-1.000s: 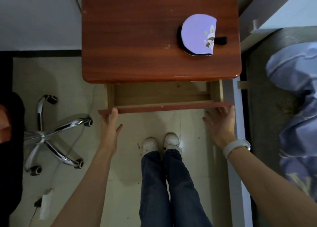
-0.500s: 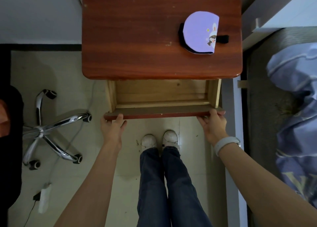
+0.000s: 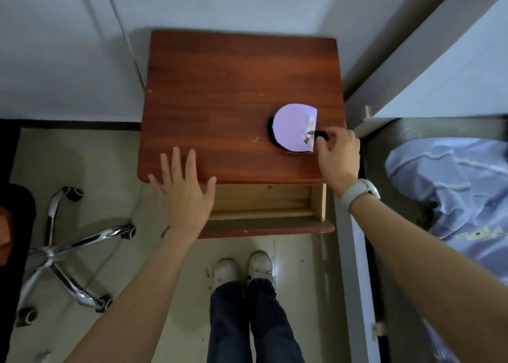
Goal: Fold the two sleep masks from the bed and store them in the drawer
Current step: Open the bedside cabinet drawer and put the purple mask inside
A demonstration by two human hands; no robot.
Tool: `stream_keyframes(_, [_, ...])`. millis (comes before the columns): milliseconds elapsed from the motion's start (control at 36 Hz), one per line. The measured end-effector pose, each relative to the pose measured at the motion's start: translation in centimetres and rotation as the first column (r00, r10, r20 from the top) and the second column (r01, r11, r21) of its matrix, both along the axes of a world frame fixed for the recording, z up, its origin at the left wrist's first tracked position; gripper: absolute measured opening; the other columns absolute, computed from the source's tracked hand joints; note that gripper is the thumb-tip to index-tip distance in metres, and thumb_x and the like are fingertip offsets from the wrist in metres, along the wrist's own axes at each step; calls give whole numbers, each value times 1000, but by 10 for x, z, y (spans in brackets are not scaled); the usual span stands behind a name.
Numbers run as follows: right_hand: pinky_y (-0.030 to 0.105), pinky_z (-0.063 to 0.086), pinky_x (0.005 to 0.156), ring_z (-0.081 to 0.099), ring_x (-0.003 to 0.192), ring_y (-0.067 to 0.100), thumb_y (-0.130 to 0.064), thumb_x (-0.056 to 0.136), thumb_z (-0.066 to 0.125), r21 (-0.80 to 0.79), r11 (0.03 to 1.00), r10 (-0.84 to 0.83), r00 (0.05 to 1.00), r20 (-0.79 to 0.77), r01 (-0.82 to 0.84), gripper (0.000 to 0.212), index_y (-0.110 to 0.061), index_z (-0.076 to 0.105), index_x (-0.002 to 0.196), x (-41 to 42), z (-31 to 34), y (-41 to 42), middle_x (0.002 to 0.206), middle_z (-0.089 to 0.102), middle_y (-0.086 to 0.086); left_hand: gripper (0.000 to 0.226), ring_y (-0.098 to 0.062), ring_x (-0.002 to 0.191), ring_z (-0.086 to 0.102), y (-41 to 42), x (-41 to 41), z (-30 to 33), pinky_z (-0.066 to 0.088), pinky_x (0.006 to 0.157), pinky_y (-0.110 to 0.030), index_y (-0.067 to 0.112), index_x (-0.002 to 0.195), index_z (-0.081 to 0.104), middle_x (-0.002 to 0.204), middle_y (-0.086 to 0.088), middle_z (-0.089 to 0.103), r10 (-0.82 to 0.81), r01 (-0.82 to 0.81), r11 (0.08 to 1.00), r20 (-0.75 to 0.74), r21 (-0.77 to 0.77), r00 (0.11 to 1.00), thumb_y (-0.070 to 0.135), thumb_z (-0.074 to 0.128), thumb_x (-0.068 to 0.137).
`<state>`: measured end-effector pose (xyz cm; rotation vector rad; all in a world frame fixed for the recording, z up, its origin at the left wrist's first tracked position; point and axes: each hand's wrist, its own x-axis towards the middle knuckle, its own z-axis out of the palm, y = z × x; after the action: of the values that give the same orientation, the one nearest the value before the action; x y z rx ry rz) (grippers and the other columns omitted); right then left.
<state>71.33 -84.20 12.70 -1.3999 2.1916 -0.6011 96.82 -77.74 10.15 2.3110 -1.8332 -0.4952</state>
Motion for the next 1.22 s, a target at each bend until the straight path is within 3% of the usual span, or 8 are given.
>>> stream_keyframes(167, [49, 33, 99, 34, 125, 35, -47, 73, 66, 308, 950, 94, 986, -140, -47, 65, -7, 47, 120, -3, -7, -48, 132, 43, 15, 65, -30, 144, 3, -14, 7, -14, 5, 114, -60, 19, 142, 23, 156, -13, 14, -8, 10, 996, -18, 93, 1000, 51, 40, 89])
stream_keyframes(417, [40, 36, 94, 42, 117, 40, -31, 83, 57, 416, 909, 86, 988, -124, -27, 44, 3, 52, 111, 11, -19, -53, 123, 51, 25, 65, -29, 144, 3, -12, 5, -20, 3, 114, -59, 20, 142, 23, 156, -12, 14, 17, -16, 996, -19, 84, 1000, 52, 41, 88])
stream_keyframes(556, [39, 41, 80, 50, 103, 34, -24, 88, 54, 153, 985, 73, 997, 16, -74, 25, -1, 53, 99, 27, -13, -26, 108, 57, 19, 64, -28, 144, 3, -12, 8, -20, 1, 114, -56, 20, 141, 25, 156, -11, 14, 13, -8, 995, -54, 96, 998, 50, 45, 88])
stream_keyframes(639, [20, 35, 60, 46, 77, 14, -22, 86, 59, -9, 988, 152, 977, 150, -152, 13, -12, 52, 87, 42, -6, 13, 89, 53, 5, 52, -28, 143, 15, -4, 14, -16, 8, 115, -53, 14, 134, 38, 152, -13, 27, 26, -27, 1000, -145, -1, 989, 36, 51, 89])
stream_keyframes(722, [11, 37, 62, 40, 75, 4, -8, 81, 62, -201, 898, 415, 906, 83, -393, 8, -5, 56, 85, 59, -6, 61, 81, 51, 2, 36, -32, 135, 32, 23, 25, -15, 26, 111, -52, 7, 123, 49, 143, -17, 41, 67, -92, 986, -176, -137, 982, 21, 52, 90])
stream_keyframes(833, [23, 45, 67, 47, 77, 9, -10, 82, 54, -208, 772, 622, 781, 53, -601, 5, -6, 53, 85, 82, -37, 102, 82, 62, 12, 34, -38, 122, 45, 67, 43, -29, 39, 100, -54, 4, 119, 49, 133, -22, 48, 90, -106, 989, -145, -105, 985, 12, 50, 86])
stream_keyframes(1028, [26, 33, 52, 42, 53, 11, -24, 89, 56, 227, 905, 235, 867, 439, -360, 16, -10, 51, 82, 138, -88, 95, 66, 51, 2, 51, -37, 127, 43, 106, 60, -65, 39, 100, -52, 5, 130, 44, 137, -21, 47, 106, -82, 989, -201, 122, 974, 29, 42, 86])
stream_keyframes(1222, [28, 41, 62, 61, 72, 24, -25, 84, 62, 384, 903, 15, 909, 417, -192, 28, 0, 62, 94, 165, -131, 66, 84, 69, 12, 47, -33, 123, 48, 117, 68, -80, 37, 105, -42, 0, 129, 45, 131, -21, 53, 60, -29, 994, -300, 105, 952, 23, 40, 88])
